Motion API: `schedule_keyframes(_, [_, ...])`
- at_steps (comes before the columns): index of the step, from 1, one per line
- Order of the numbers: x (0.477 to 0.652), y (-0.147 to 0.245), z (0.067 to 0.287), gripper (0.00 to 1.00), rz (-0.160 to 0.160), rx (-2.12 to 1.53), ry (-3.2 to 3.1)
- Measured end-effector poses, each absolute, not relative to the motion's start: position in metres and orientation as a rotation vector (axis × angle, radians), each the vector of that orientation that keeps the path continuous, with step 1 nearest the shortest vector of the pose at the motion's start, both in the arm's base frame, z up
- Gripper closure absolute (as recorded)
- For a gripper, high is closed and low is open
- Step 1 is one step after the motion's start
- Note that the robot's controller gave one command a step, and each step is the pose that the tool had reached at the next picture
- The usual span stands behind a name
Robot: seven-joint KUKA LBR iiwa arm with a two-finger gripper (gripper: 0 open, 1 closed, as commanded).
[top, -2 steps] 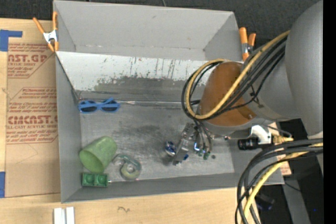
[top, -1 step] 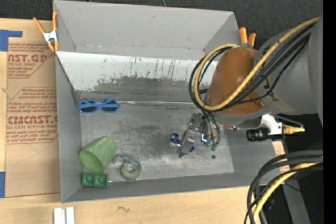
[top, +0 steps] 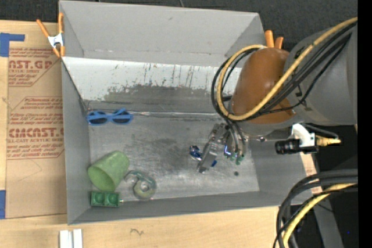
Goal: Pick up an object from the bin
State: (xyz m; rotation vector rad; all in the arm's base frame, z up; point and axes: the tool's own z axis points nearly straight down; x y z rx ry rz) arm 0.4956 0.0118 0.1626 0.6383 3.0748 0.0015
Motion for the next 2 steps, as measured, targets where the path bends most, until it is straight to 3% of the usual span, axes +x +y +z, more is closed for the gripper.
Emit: schedule_keyframes(2, [0.496, 0.013, 0.192, 1.0, 0.002, 0.635, 3.075])
